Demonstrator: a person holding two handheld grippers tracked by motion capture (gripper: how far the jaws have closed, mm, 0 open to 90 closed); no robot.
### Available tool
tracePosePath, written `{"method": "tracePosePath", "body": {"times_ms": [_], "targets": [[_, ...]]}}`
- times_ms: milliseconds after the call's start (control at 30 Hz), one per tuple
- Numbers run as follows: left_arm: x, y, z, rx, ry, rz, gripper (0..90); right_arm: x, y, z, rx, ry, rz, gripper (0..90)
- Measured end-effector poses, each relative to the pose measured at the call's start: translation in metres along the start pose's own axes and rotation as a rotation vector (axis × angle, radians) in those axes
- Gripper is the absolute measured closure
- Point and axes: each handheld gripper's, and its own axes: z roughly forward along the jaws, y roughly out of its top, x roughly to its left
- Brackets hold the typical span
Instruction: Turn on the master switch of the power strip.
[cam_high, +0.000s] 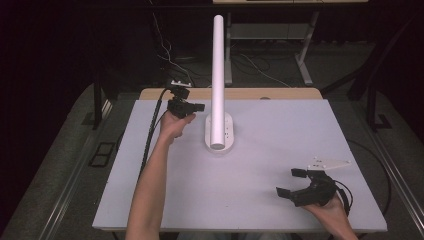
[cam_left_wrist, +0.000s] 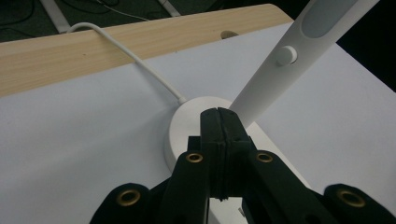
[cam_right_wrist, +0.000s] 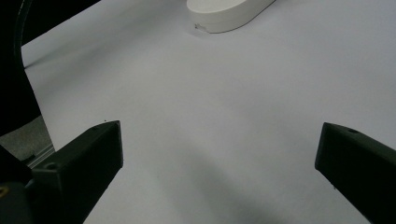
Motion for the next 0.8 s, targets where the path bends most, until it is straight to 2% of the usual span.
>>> {"method": "tracePosePath", "body": {"times_ms": [100, 267, 467, 633, 733, 800], "targets": [[0.001, -0.002, 0.005, 0.012, 0.013, 0.003, 89.9, 0.0, 0.0, 0.0, 0.001, 0.001, 0.0, 0.5], [-0.001, -0.004, 0.013, 0.009, 0.015, -0.015, 90.0, 0.0, 0.0, 0.0, -0.001, 0.001, -0.001, 0.5], [-0.003, -0.008, 0.023, 0.028, 0.013, -0.011, 90.0, 0.0, -0.001, 0.0, -0.001, 0.0, -0.005, 0.5], [-0.001, -0.011, 0.029, 0.055, 0.016, 0.009, 90.0, 0.0, -0.001, 0.0, 0.001, 0.0, -0.005, 0.5], [-0.003, -0.012, 0.033, 0.044, 0.017, -0.014, 90.0, 0.0, -0.001, 0.0, 0.001, 0.0, -0.006, 0.5], [-0.002, -0.013, 0.035, 0.052, 0.018, -0.01, 90.0, 0.0, -0.001, 0.0, 0.002, 0.001, -0.005, 0.5]]}}
